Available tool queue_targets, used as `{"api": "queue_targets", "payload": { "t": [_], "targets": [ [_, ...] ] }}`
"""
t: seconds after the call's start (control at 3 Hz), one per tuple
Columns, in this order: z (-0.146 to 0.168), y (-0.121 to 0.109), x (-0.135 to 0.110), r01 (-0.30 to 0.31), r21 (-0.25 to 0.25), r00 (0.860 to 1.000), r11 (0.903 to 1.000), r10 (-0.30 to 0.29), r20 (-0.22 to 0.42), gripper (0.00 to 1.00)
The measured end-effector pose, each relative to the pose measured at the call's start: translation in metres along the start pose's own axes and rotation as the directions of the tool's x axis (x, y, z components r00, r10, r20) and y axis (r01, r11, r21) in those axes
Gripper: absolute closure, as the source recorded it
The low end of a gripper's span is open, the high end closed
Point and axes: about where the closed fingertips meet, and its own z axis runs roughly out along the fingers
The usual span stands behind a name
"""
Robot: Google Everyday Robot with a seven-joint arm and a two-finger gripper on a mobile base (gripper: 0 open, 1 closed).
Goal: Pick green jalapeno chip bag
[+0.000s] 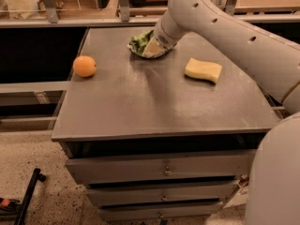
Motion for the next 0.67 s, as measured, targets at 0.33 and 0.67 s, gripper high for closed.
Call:
{"api": "queue_targets", "payload": {
  "t": [0.33,0.67],
  "targets": [
    [0.0051,0.0020,0.0005,0.001,0.002,1.000,1.0000,-0.001,0.007,0.64],
    [0.0040,0.0011,-0.0003,0.009,-0.001,1.000,1.0000,-0.009,0.027,0.86]
  ]
}}
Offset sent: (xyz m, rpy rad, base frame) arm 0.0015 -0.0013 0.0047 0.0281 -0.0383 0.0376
